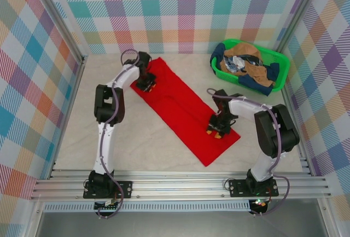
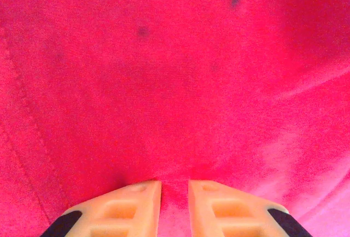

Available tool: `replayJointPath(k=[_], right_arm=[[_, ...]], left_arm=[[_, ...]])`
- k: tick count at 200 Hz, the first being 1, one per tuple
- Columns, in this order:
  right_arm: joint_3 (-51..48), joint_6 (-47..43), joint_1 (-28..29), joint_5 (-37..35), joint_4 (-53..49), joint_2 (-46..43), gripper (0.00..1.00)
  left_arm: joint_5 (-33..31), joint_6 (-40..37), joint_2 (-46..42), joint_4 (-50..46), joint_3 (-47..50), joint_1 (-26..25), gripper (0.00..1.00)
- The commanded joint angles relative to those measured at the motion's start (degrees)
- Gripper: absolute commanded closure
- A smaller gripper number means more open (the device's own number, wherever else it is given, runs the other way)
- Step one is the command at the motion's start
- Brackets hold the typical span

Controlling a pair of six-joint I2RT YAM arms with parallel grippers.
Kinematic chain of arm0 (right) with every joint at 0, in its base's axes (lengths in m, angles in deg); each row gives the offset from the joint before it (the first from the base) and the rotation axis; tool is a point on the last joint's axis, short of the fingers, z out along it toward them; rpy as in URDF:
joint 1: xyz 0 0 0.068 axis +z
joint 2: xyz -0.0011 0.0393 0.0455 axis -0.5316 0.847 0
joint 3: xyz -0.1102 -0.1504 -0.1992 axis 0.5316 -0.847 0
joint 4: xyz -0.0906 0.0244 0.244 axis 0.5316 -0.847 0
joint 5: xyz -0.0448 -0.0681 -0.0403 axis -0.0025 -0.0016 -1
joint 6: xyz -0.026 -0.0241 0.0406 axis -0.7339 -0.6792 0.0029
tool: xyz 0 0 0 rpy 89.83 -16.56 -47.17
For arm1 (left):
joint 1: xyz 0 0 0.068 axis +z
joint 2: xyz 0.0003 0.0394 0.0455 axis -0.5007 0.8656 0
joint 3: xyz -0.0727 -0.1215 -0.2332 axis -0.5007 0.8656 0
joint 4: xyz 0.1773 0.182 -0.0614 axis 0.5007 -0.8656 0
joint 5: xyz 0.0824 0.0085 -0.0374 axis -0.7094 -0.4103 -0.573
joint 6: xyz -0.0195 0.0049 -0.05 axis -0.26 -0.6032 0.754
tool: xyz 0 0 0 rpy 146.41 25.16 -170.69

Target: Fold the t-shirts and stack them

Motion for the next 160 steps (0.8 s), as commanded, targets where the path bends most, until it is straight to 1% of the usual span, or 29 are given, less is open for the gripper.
replayJointPath(k=[1, 17, 50, 71, 90, 104, 124, 137, 150, 160], right_arm=[[-1.43, 5.57, 5.89, 2.56, -1.17, -0.25, 0.65], [-1.51, 8.44, 9.91, 4.03, 0.50, 0.71, 0.65], [0.43, 13.76, 16.17, 7.14, 5.34, 4.38, 0.65], [2.22, 17.72, 18.64, 9.01, 8.79, 7.19, 0.65], [4.11, 20.99, 19.82, 10.13, 12.28, 9.83, 0.65], [5.96, 22.26, 19.89, 10.08, 13.05, 11.71, 0.65], [7.84, 23.46, 20.24, 9.01, 12.95, 12.77, 0.65], [8.43, 23.58, 20.53, 7.19, 11.30, 11.97, 0.65], [8.02, 23.09, 20.55, 4.17, 9.67, 9.42, 0.64], [8.14, 21.98, 20.55, 1.08, 7.44, 6.63, 0.62]], left_arm=[[0.42, -1.93, 9.99, -5.92, -12.70, -1.32, 0.78], [1.98, -0.91, 13.73, -4.80, -18.53, -2.63, 0.77], [4.71, 2.15, 16.00, 3.75, -18.49, -4.52, 0.76], [7.29, 4.24, 17.78, 8.93, -19.09, -5.07, 0.76], [7.72, 4.58, 19.61, 9.93, -21.71, -5.05, 0.76], [8.73, 4.80, 20.95, 11.11, -23.58, -4.92, 0.76], [10.09, 4.35, 22.28, 10.93, -26.71, -4.57, 0.75], [9.85, 3.27, 21.91, 8.61, -28.73, -4.31, 0.73], [8.26, 1.58, 19.67, 5.63, -29.57, -3.97, 0.68], [5.46, -0.18, 16.41, 2.49, -29.49, -3.86, 0.64]])
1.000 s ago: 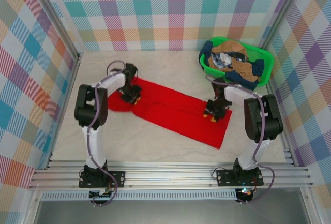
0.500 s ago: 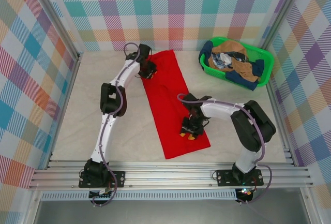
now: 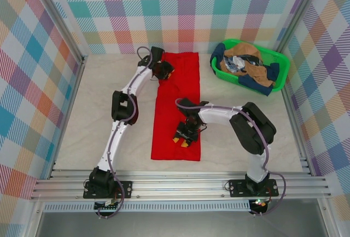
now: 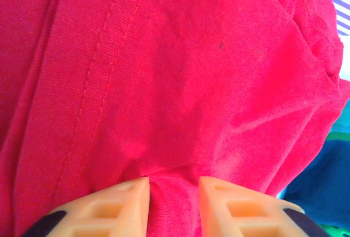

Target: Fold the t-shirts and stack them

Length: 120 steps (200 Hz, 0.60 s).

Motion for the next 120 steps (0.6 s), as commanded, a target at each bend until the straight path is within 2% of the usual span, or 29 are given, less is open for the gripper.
replayJointPath(k=[1, 30, 52, 61, 88, 120], right_arm=[[-0.43, 0.18, 0.27, -10.14, -3.42, -3.15, 0.61], [-0.22, -4.81, -0.47, -16.66, -6.99, -11.45, 0.54], [-1.35, -7.34, -2.01, -18.81, -10.14, -16.55, 0.51], [-2.88, -8.14, -3.06, -18.22, -10.63, -18.51, 0.51], [-8.83, -11.03, -6.25, -14.86, -11.76, -24.65, 0.53], [-13.46, -14.85, -7.65, -9.30, -16.55, -29.09, 0.54]], left_arm=[[-4.02, -3.56, -2.99, -9.46, -1.23, 0.53, 0.63], [-15.83, -8.69, -16.00, -15.31, 3.73, 0.96, 0.52], [-20.54, -10.44, -26.45, -18.63, 13.72, 1.51, 0.50], [-21.25, -11.38, -31.56, -18.14, 21.21, 1.37, 0.50], [-16.06, -11.54, -48.84, -13.56, 48.84, -0.34, 0.51], [-3.57, -12.90, -64.90, -15.34, 77.73, -6.44, 0.54]])
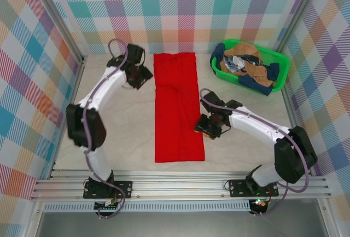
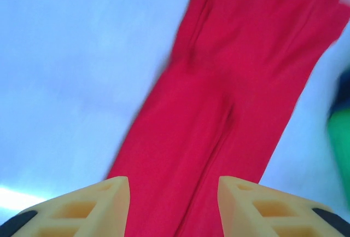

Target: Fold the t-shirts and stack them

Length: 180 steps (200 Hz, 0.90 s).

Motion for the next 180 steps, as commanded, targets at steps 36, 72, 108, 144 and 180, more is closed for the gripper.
replayJointPath(k=[36, 72, 108, 144, 180], right_arm=[[-6.57, -4.25, 0.95, 10.94, -5.55, -2.33, 0.55], [-10.11, -0.77, 2.05, 13.47, 0.29, 0.42, 0.56], [-12.78, 2.51, 2.57, 13.20, 3.21, 0.31, 0.56], [-13.12, 3.07, 2.78, 12.27, 2.61, 0.31, 0.56], [-13.31, 3.29, 2.78, 12.08, 3.11, 0.63, 0.56]], left_arm=[[21.53, 5.55, -19.76, 3.98, 44.36, -17.41, 0.52], [20.67, 10.60, -20.61, 10.52, 49.24, -22.44, 0.51], [18.47, 10.99, -19.25, 11.87, 50.38, -22.96, 0.54], [19.54, 10.61, -15.97, 13.58, 49.84, -23.96, 0.62], [14.40, 5.97, -14.69, 1.10, 44.52, -25.02, 0.63]])
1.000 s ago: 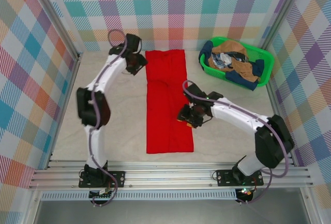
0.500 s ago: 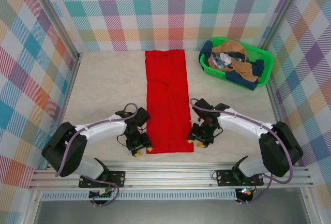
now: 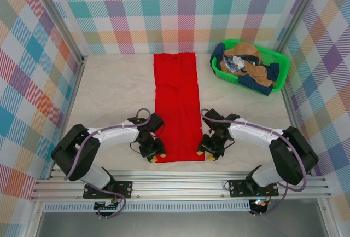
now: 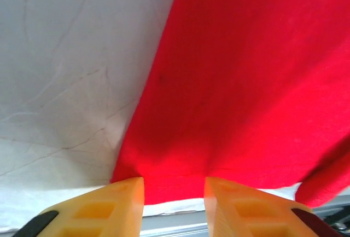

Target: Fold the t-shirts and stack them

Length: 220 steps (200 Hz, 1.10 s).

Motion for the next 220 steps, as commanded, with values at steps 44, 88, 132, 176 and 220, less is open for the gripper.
replayJointPath(k=[44, 88, 132, 176, 220], right_arm=[[0.24, 1.30, 0.93, 1.26, 0.51, 4.20, 0.60], [0.55, 2.65, 2.69, 0.95, 0.23, 6.36, 0.64], [2.81, 1.72, 2.81, -2.45, 1.10, 9.20, 0.75], [4.45, -0.60, 2.81, -3.79, 0.13, 9.92, 0.80], [3.74, -0.69, 2.81, -3.27, 0.65, 9.96, 0.85]], left_arm=[[-4.59, -2.27, -4.64, -11.42, -3.12, -1.20, 0.54], [-2.31, -1.41, -6.49, -7.07, 1.32, -1.20, 0.54], [-0.18, -0.67, -3.52, -0.74, 2.03, -1.20, 0.54], [0.62, -1.34, 0.34, 1.85, 1.14, -1.44, 0.59], [-1.12, -2.43, 2.58, 1.12, 0.09, -1.43, 0.74]])
